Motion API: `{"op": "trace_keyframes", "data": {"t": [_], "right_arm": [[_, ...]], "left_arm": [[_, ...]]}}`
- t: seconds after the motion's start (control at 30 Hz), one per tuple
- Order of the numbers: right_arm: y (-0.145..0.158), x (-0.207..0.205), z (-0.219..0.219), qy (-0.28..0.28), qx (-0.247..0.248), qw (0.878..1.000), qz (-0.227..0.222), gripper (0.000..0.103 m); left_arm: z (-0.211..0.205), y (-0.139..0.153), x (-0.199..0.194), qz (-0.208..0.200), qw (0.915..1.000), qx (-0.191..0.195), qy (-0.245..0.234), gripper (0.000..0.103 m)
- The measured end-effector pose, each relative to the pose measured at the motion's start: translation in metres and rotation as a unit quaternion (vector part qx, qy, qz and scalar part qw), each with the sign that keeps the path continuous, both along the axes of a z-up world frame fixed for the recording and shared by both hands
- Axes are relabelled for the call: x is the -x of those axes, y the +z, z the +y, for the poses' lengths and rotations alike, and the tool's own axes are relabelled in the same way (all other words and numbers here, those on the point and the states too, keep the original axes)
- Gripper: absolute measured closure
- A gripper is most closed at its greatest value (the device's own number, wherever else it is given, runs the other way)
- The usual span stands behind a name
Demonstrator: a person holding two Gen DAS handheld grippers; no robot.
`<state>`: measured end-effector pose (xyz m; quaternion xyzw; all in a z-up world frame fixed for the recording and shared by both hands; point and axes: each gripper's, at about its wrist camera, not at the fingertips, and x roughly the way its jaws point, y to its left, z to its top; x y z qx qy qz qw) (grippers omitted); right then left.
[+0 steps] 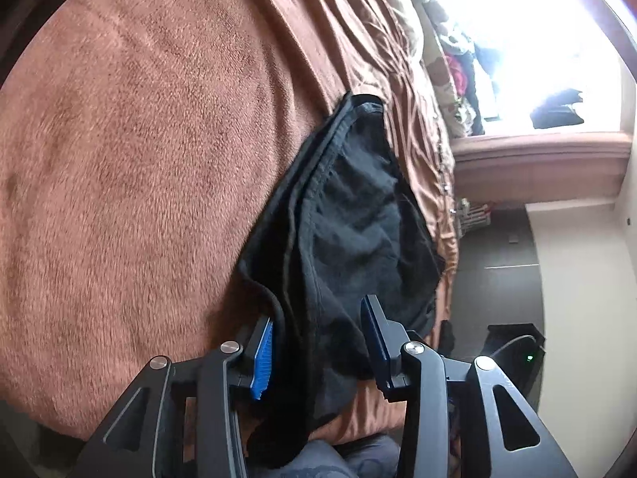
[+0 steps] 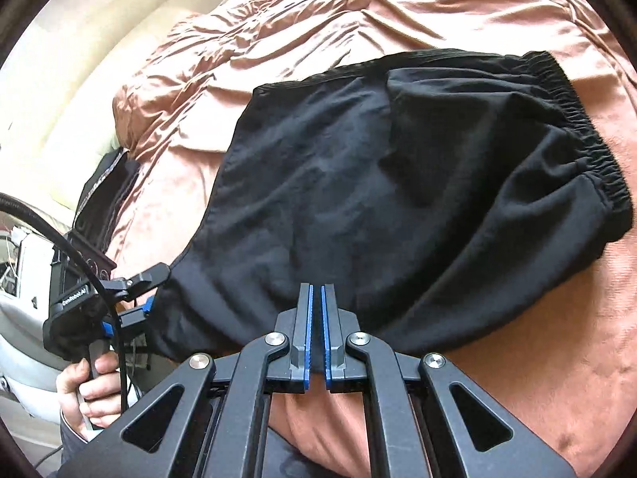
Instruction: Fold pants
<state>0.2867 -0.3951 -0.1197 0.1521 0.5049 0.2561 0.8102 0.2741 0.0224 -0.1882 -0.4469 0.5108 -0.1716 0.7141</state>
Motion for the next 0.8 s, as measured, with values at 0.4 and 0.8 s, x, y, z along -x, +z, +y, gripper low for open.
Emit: {"op": "trace_keyframes", "data": {"t": [0.4, 0.8], "right_arm": [[-0.027, -0.004, 0.003, -0.022, -0.012, 1.0, -0.005, 0.102], [-0.042, 0.005, -0.012, -0.015, -0.039, 0.999, -0.009, 0.102]], "left_arm": [[-0.011, 0.002, 0.001, 0.032, 0.994, -0.102, -0.02, 0.06], [-0.018, 0.01, -0.009, 0.022, 0.9891, -0.139, -0.041, 0.05]]}}
